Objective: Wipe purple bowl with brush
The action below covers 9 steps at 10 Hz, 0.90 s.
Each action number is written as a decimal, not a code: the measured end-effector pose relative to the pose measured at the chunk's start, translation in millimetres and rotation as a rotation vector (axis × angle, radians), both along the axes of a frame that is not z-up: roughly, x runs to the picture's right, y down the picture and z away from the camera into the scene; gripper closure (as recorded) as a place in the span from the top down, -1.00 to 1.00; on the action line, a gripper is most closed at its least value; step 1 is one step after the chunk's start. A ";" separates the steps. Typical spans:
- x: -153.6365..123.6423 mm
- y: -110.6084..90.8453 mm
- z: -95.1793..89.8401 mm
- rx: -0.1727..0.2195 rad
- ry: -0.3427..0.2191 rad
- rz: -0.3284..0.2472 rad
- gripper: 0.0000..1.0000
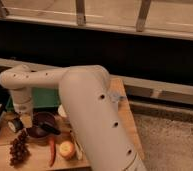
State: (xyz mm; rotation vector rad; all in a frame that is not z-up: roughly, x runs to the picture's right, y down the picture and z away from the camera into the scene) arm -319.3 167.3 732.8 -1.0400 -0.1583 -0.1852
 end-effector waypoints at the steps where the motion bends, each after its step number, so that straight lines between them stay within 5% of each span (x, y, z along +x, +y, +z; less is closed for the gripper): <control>1: 11.9 5.7 -1.3 -0.008 0.016 -0.005 -1.00; 5: 30.0 -8.8 17.4 -0.007 0.073 -0.002 -1.00; 9: 4.7 -33.8 20.4 0.036 0.042 -0.002 -1.00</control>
